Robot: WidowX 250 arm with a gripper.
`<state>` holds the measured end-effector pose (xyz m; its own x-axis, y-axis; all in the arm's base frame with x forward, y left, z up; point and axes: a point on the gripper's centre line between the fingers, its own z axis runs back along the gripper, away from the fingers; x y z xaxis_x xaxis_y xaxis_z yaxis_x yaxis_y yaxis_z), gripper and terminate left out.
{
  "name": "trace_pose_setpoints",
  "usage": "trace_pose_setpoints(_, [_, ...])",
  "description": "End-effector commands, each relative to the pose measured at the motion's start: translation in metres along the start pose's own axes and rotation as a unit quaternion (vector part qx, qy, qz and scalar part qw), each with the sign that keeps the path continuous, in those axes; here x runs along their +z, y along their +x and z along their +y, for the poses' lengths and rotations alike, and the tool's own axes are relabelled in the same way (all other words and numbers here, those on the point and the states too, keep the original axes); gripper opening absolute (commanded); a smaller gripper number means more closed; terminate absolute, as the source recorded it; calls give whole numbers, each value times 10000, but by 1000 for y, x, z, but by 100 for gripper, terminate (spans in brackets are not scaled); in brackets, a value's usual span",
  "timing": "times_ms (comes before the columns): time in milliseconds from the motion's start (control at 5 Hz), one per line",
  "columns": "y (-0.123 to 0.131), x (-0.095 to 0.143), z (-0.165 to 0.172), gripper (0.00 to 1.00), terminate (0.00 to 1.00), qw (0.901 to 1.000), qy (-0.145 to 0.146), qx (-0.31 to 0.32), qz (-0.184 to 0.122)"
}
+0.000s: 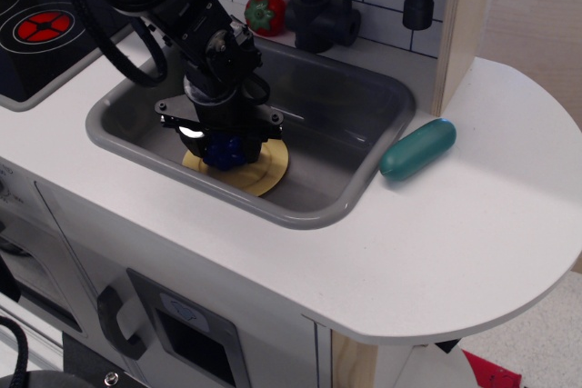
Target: Take blueberries off plate sink
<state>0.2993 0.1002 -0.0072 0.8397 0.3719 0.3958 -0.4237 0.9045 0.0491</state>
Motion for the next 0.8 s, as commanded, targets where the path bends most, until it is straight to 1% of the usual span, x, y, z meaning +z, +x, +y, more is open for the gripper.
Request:
trace_pose_setpoints(0, [26, 30, -6, 0, 0, 9991, 13, 364, -207])
trace_pose_setpoints(200, [38, 53, -15, 0, 0, 9975, -64, 610, -354])
trace_pose_setpoints(400, [35, 55, -34, 0, 0, 9980, -102, 572, -264])
trace_pose_setpoints(600, [29, 44, -61, 0, 0, 9969, -125, 757, -155])
